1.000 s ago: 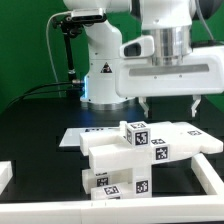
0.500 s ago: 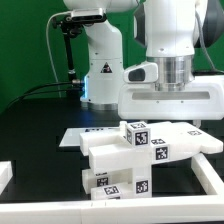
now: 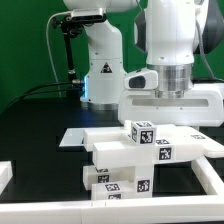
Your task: Assemble chair
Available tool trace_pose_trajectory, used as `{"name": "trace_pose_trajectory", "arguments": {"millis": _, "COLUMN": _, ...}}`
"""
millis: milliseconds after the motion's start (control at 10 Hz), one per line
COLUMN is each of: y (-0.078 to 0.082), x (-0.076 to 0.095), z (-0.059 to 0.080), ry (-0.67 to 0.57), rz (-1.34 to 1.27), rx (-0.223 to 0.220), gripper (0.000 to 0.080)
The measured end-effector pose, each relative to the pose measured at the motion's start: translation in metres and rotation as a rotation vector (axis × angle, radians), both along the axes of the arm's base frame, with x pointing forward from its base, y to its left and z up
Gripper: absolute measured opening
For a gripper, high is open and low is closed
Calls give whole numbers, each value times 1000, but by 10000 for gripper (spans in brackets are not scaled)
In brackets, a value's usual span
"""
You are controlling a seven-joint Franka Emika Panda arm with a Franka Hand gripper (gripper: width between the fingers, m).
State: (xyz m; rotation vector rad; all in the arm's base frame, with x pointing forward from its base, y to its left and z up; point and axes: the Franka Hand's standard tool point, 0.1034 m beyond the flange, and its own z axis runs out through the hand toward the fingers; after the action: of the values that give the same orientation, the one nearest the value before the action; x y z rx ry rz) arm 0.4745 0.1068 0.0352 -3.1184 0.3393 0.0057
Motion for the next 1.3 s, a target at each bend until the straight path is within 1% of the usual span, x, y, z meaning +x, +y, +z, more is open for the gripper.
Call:
{"name": "trace_pose_trajectory", "arguments": {"millis": 100, "y": -1, "x": 1, "z": 11, "ry": 9, "rz": -7, "rx": 10, "gripper": 649}}
{"name": "trace_pose_trajectory", "arguments": {"millis": 200, "y": -1, "x": 3, "z": 16, "ry": 1, "rz": -6, "rx": 14, "gripper": 649}}
{"name": "trace_pose_trajectory", "arguments": {"millis": 500, "y": 13, "x": -1, "z": 19, "ry": -9, "rz": 24, "rx": 10, "gripper": 649}}
{"name": "trace_pose_trajectory", "arguments": {"millis": 800, "y": 11, "x": -2, "z": 18, "ry": -6, "rz": 22, "rx": 8, "gripper": 649}}
{"name": "trace_pose_trajectory", "arguments": {"millis": 900, "y": 11, "x": -2, "z": 16, "ry": -5, "rz": 24, "rx": 6, "gripper": 649}}
{"name": "trace_pose_trajectory", "arguments": {"millis": 1100, "y": 5, "x": -6, "z": -5, "ry": -28, "rz": 40, "rx": -15, "gripper": 649}}
{"name": "trace_pose_trajectory", "arguments": {"millis": 1200, "y": 3, "x": -6, "z": -11, "ry": -29, "rz": 38, "rx": -21, "gripper": 649}}
{"name": "trace_pose_trajectory", "arguments": {"millis": 1300, "y": 4, "x": -6, "z": -16, "ry": -26, "rz": 39, "rx": -25, "gripper": 649}}
